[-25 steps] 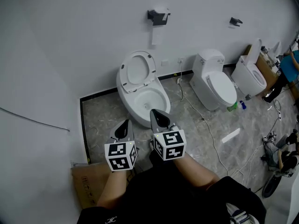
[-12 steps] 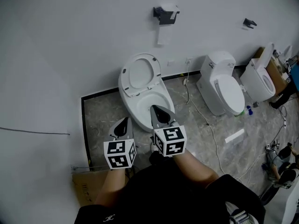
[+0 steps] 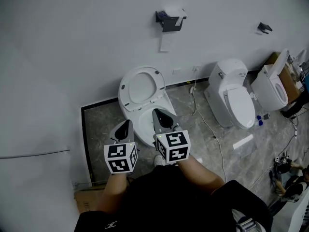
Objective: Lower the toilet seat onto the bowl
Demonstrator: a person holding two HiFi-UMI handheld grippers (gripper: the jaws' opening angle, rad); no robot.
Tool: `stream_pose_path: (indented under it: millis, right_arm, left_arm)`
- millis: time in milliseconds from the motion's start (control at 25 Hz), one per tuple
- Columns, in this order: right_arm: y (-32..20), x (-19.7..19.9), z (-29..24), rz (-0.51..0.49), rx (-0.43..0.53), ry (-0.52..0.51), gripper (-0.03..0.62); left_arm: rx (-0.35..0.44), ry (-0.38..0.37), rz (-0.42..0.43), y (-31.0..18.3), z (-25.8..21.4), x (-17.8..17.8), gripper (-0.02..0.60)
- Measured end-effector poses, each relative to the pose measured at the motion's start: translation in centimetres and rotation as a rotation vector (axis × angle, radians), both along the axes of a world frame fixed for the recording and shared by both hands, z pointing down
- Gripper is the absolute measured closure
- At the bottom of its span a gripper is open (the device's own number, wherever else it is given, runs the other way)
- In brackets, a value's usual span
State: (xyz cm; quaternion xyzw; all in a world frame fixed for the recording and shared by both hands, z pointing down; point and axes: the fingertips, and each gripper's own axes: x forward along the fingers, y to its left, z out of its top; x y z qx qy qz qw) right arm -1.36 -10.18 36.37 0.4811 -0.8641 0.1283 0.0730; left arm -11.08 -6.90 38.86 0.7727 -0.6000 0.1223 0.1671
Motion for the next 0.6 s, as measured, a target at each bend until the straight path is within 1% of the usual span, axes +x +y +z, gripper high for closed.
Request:
stream_pose_path:
  millis: [280,600]
  right_arm:
    - [-7.1,2.1,0.5,0.015,-0.031,-0.007,0.585]
    - [-10.2,4.5,1.8,0.068,-0.067,-0.01,0.585]
  left_arm:
    - [-0.016,-0.032,0.003,-7.1,0.0,1.3,0.574]
    - [-0.035,-0.071,0.022,-11.0,0.5,1.4,0.574]
